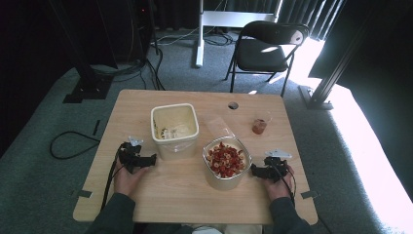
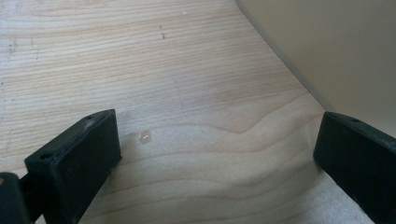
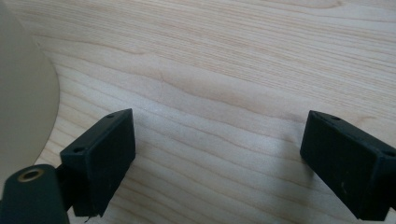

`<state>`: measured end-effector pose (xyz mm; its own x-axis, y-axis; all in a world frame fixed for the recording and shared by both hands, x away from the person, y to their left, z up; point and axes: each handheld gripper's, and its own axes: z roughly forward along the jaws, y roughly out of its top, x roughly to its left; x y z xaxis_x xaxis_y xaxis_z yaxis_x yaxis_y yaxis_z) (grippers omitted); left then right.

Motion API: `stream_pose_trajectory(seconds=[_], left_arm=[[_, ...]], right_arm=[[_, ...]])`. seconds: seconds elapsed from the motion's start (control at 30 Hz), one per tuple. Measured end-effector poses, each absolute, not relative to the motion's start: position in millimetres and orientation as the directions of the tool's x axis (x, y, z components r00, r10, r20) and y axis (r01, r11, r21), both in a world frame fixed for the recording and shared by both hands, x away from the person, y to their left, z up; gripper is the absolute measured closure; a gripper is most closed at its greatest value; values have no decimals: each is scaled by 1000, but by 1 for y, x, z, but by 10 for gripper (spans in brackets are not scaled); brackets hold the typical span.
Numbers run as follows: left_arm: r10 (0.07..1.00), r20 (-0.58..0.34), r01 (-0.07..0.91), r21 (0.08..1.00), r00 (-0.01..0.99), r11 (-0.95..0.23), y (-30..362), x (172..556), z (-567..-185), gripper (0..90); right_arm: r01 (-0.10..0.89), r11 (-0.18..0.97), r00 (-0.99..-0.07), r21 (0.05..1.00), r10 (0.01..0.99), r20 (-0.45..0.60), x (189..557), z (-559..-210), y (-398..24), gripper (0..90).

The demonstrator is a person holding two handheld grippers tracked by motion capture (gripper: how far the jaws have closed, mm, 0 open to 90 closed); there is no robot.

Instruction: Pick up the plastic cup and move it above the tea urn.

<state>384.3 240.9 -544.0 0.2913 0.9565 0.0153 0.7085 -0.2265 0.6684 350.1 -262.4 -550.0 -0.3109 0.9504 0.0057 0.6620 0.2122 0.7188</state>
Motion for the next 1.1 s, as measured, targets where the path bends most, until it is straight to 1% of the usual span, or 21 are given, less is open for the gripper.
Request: stream_pose_trajectory(seconds=[0.17,0.2,0.23,0.27,0.3,0.33,0.37,0.43,0.47,0.57,0.67,0.83,1.0,1.1], left_arm=[[955,17,705,671,297,-232,241,384,-544,11],[955,17,705,671,297,-232,241,384,-544,12],[955,17,703,673,296,-230,241,383,-544,12],[955,17,703,673,296,-230,241,383,-544,12],[955,17,702,674,298,-231,241,383,-545,12],[955,18,700,676,298,-231,241,382,-545,12],[955,18,700,676,298,-231,241,382,-545,12],[954,17,699,677,299,-231,241,382,-545,12],[954,17,698,678,299,-231,241,381,-545,12],[954,17,698,678,299,-231,241,381,-545,12],[954,17,697,679,300,-231,241,381,-545,12],[954,16,695,681,300,-230,241,381,-545,12],[953,16,694,682,302,-231,240,381,-545,12],[953,16,693,683,302,-231,240,381,-546,12]], right_arm=[[662,214,-314,718,949,6,350,-550,-263,100],[662,216,-315,718,949,6,350,-550,-263,108],[663,221,-321,715,947,5,350,-549,-263,143],[663,221,-321,715,947,5,350,-549,-263,143],[667,217,-316,712,949,8,349,-548,-263,169],[672,220,-318,707,948,7,348,-545,-264,286],[672,220,-318,707,948,7,348,-545,-264,286],[694,212,-302,689,953,11,348,-540,-264,365],[687,196,-303,700,953,30,349,-536,-264,411],[663,181,-309,726,950,45,354,-523,-263,484],[644,175,-323,745,945,58,363,-512,-261,541],[614,179,-356,769,932,68,380,-491,-254,599],[601,211,-395,771,917,57,404,-471,-240,657],[591,247,-420,768,907,32,421,-463,-230,686]])
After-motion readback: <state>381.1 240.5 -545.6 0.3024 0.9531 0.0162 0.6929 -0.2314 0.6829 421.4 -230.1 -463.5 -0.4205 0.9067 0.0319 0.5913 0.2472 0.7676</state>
